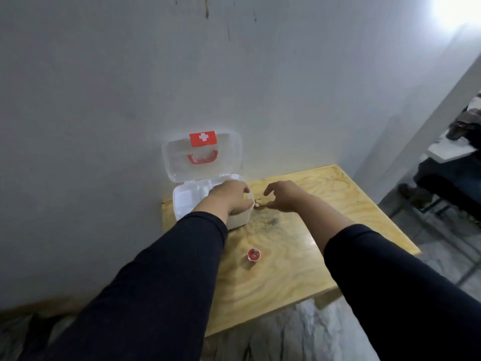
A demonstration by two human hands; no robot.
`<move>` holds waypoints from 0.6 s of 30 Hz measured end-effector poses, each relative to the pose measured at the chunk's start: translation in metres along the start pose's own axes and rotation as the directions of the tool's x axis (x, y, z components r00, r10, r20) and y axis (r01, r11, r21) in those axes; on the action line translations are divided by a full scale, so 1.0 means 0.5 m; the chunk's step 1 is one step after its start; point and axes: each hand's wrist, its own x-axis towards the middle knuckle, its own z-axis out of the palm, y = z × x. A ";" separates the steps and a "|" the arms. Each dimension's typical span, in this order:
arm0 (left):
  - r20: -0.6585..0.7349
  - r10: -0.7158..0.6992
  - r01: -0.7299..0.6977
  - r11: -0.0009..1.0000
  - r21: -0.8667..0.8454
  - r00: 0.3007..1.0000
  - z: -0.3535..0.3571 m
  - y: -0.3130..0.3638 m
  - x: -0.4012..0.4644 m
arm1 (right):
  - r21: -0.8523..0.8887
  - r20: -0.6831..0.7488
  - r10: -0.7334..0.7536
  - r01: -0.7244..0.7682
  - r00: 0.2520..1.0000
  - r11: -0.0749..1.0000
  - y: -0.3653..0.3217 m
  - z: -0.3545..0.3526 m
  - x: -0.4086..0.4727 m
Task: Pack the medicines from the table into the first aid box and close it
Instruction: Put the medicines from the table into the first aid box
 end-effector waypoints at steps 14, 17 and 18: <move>0.136 -0.097 0.105 0.993 -0.051 0.986 0.136 0.187 0.163 | -0.003 0.043 0.093 -0.092 0.995 0.996 0.351 0.025 0.118; 0.147 -0.166 0.175 0.983 -0.052 0.975 0.169 0.192 0.188 | 0.036 0.014 0.052 -0.052 0.999 0.998 0.384 0.047 0.159; 0.155 -0.188 0.198 0.979 -0.053 0.970 0.181 0.193 0.193 | 0.043 0.014 0.038 -0.038 0.999 0.998 0.392 0.057 0.169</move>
